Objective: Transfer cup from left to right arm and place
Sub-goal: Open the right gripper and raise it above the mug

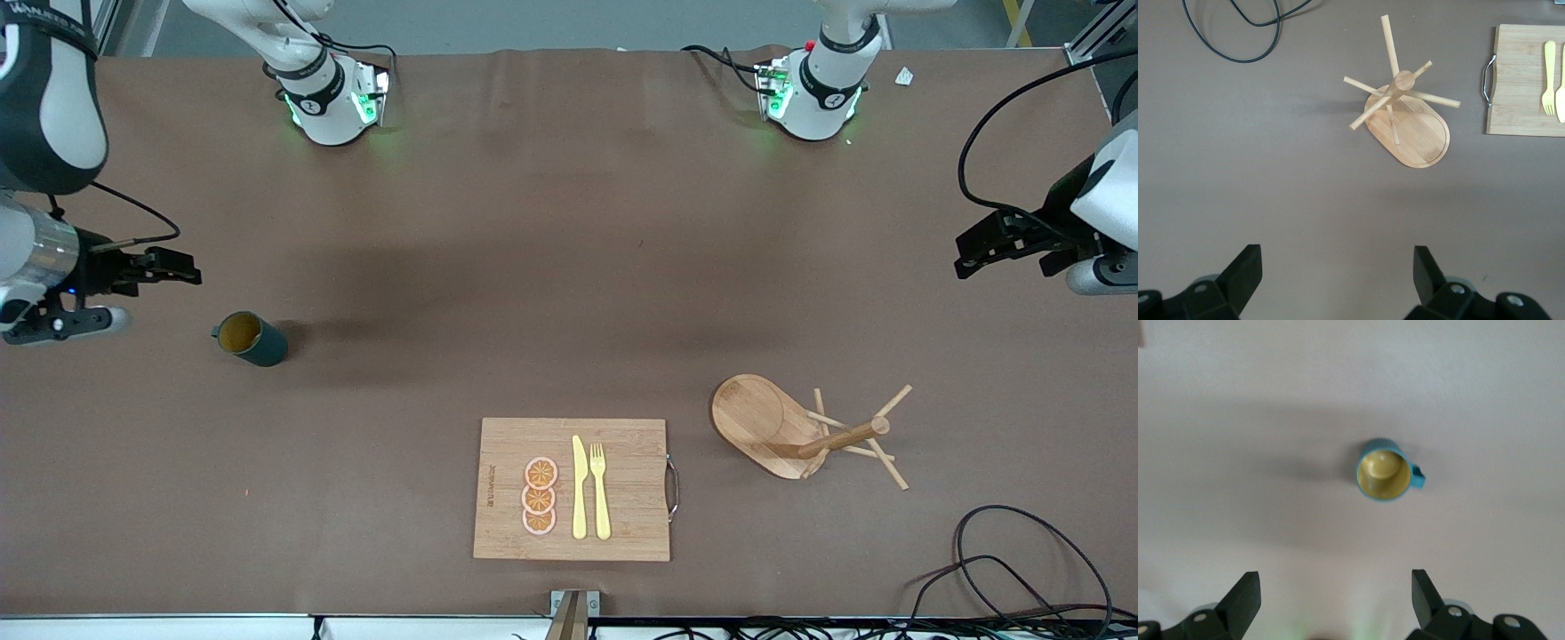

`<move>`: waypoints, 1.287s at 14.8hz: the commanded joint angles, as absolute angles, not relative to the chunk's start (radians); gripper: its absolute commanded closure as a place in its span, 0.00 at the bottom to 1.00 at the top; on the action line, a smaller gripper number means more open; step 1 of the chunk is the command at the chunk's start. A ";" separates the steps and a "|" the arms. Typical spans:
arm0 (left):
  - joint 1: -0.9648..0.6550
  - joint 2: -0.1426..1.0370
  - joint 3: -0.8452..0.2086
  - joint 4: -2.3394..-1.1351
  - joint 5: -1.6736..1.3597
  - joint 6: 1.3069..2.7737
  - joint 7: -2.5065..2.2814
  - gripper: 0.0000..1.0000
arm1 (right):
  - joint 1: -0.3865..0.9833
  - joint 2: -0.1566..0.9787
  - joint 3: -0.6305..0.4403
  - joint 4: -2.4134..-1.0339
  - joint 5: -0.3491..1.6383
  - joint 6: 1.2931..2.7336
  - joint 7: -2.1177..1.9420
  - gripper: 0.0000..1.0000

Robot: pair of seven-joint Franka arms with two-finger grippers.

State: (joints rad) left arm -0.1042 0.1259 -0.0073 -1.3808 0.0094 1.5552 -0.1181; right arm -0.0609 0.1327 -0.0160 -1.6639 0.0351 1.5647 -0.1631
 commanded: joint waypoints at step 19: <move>-0.106 0.123 -0.005 -1.373 -0.006 1.548 -0.109 0.00 | -0.074 0.045 -0.008 -1.460 0.032 1.344 0.015 0.00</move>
State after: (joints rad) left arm -0.1043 0.1259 -0.0073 -1.3808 0.0093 1.5552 -0.1181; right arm -0.0648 0.0491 -0.0206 -1.4735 0.0347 1.3948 -0.0041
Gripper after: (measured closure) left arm 0.000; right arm 0.000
